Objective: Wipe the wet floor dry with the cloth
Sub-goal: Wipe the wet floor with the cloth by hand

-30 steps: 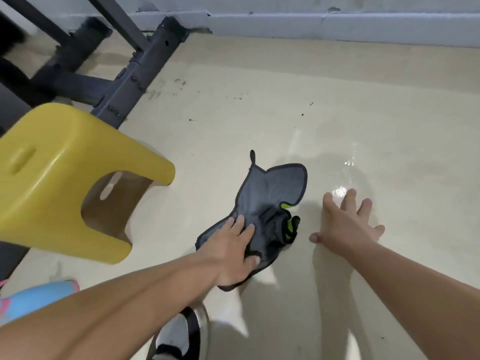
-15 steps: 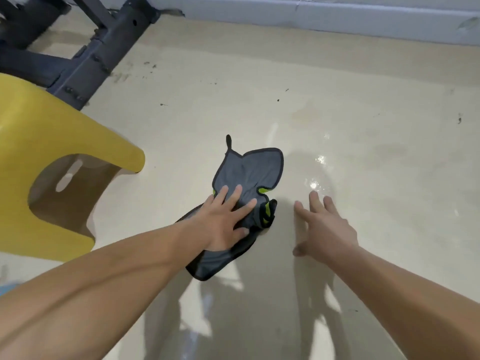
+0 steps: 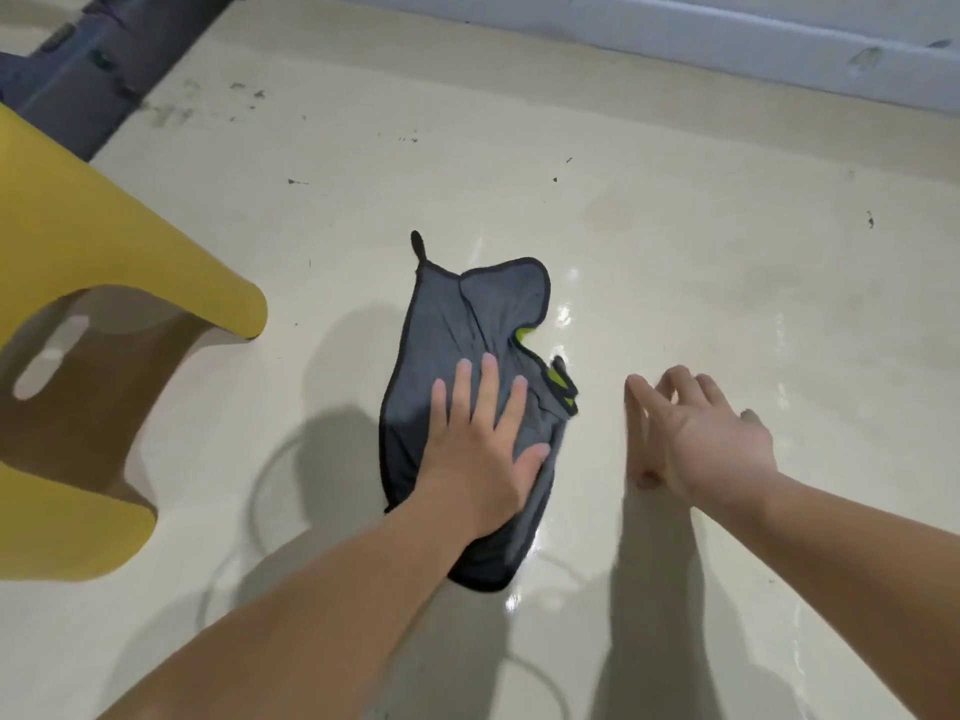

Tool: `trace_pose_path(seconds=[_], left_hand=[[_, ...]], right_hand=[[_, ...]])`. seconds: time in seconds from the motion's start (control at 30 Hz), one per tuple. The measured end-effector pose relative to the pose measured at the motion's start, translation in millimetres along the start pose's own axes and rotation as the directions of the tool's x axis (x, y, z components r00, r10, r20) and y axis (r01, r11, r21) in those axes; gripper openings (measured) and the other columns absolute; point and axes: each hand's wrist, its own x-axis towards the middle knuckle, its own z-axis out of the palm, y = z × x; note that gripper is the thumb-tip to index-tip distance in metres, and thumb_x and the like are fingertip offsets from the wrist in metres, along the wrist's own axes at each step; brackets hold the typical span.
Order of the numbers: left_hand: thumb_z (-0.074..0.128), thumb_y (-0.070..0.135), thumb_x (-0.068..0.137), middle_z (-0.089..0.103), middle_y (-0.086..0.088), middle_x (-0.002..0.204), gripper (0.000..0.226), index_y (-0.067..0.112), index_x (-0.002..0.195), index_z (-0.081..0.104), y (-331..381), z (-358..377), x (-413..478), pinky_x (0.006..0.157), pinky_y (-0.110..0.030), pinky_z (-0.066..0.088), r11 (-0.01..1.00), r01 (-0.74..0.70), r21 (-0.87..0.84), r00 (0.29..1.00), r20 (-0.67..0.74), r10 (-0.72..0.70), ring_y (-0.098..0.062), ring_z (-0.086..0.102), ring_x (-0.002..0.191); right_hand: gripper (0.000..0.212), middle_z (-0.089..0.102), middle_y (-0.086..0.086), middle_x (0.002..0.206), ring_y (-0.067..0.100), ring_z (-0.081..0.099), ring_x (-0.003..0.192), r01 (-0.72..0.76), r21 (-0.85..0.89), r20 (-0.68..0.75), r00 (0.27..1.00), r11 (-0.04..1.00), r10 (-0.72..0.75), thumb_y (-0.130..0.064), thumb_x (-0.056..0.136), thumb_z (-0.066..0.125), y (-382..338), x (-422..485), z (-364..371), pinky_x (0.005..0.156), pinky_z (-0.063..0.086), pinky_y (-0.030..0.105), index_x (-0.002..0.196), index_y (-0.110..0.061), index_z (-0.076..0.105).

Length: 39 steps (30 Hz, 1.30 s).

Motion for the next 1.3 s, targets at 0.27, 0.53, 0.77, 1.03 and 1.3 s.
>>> trace_pose_path(seconds=[0.27,0.53,0.77,1.03,1.3], left_hand=[[0.042,0.078,0.095,0.013,0.005,0.175,0.074,0.042,0.16,0.035,-32,39,-53,0.128,-0.053,0.008,0.736,-0.677,-0.033,0.733,-0.13,0.668,-0.022,-0.001,0.162],[-0.002,0.082,0.093,-0.024,0.0,0.173,0.078,0.046,0.162,-0.013,-53,-6,17,0.121,-0.067,-0.017,0.986,0.149,-0.08,0.989,-0.009,-0.15,-0.036,-0.027,0.156],[0.008,0.073,0.1,-0.007,-0.007,0.176,0.077,0.035,0.167,0.001,26,10,-25,0.121,-0.07,-0.007,0.994,-0.106,-0.036,0.994,-0.043,0.104,-0.042,-0.018,0.158],[0.03,0.071,0.102,0.002,-0.001,0.176,0.071,0.037,0.164,0.023,63,69,-151,0.125,-0.064,-0.004,0.799,-0.601,-0.024,0.799,-0.012,0.601,-0.033,-0.02,0.159],[0.012,0.082,0.093,-0.006,0.004,0.176,0.079,0.046,0.163,0.016,-108,43,-167,0.126,-0.057,-0.01,0.996,0.089,-0.028,0.995,-0.038,-0.09,-0.025,-0.012,0.161]], right_hand=[[0.063,0.049,-0.002,0.131,0.022,0.046,0.126,-0.016,0.03,0.018,1.0,0.999,0.016,-0.034,0.087,0.067,-19,-26,-4,0.077,0.043,0.035,0.137,-0.037,0.03],[0.032,0.051,-0.004,0.121,0.023,0.062,0.106,-0.043,0.381,0.135,0.991,0.924,-0.01,-0.034,0.097,0.048,-38,-79,-6,0.087,0.056,0.042,0.128,-0.029,0.051],[0.036,0.052,0.001,0.122,0.027,0.061,0.11,-0.123,0.377,0.113,0.99,0.918,0.086,-0.028,0.098,0.041,-20,-108,11,0.085,0.054,0.041,0.133,-0.027,0.051],[0.03,0.053,0.002,0.107,0.03,0.059,0.097,-0.151,0.4,0.112,0.987,0.904,0.116,-0.024,0.088,0.052,-9,-108,9,0.083,0.052,0.041,0.117,-0.026,0.061],[0.04,0.051,-0.002,0.122,0.025,0.057,0.11,0.137,0.405,-0.018,0.99,0.904,-0.142,-0.034,0.092,0.051,-88,-105,4,0.087,0.053,0.044,0.132,-0.029,0.053]])
